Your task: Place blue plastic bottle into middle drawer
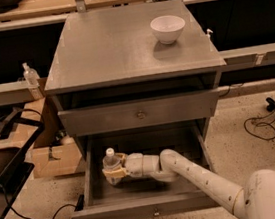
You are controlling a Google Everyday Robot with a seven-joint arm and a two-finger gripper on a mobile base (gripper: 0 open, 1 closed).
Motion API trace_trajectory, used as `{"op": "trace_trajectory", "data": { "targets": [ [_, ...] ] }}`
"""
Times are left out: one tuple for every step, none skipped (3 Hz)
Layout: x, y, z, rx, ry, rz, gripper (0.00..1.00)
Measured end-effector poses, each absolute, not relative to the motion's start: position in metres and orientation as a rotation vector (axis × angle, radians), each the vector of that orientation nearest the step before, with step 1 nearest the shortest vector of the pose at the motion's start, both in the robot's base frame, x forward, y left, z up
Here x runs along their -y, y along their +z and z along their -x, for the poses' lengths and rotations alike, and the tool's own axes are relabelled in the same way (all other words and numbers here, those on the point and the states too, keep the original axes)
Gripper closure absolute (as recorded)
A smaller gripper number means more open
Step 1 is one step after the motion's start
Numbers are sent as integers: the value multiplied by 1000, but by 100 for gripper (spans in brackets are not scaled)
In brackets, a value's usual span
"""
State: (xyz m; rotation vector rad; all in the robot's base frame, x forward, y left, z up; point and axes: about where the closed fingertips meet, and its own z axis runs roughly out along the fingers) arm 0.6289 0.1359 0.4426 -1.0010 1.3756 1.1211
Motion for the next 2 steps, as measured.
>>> {"op": "trace_trajectory", "data": {
  "targets": [
    [-138,443,-628,-1374,1125,1003,28],
    [-142,444,-627,-1370,1130,1006,0]
  ]
}}
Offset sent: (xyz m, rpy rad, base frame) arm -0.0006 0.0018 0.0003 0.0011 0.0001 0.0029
